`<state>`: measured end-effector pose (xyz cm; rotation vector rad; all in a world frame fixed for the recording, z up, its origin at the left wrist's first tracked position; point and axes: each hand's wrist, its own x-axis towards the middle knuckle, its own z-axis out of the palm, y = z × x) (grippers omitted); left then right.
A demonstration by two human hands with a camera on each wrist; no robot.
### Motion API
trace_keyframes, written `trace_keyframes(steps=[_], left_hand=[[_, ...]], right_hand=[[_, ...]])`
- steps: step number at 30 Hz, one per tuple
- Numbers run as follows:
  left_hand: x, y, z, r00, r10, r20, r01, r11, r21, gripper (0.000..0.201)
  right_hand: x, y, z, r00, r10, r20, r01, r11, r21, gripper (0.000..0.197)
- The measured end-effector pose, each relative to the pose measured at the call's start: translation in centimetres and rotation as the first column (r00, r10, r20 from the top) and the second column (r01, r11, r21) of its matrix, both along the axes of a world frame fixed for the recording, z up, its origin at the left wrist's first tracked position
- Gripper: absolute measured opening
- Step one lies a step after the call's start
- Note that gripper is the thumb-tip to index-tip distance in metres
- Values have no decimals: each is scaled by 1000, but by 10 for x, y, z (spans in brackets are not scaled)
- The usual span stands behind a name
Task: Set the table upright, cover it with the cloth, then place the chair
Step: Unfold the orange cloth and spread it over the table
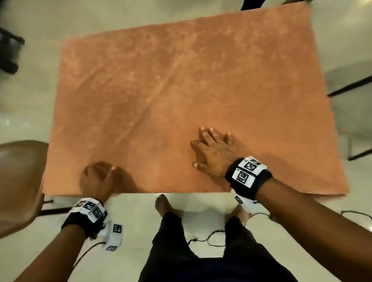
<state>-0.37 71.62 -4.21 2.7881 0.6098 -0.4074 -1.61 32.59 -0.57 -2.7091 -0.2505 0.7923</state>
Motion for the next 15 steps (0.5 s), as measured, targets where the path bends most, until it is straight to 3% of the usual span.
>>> trace_keyframes(steps=[2,4,7,11,12,15], left_hand=[[1,67,-7,987,160,12,-160,987,-7,67],[6,113,-6,969,233,79,-231,972,-34,60],[14,151,0,929,342,145,-327,938,-116,51],[31,198,-4,846,533,-18,-522,820,-235,58],[31,211,-6,827,549,-122,-557,771,-307,63],[26,220,-8,755,540,-373,-644,500,-579,56]], right_hand=[[31,53,6,997,79,8,-79,997,7,73],[64,109,7,988,151,13,-151,989,-2,74],[104,187,5,972,234,32,-234,972,9,75],[147,280,-1,935,352,46,-352,936,-23,79],[156,303,-2,918,393,52,-391,919,-42,80],[175,345,-4,871,489,50,-485,871,-77,85]])
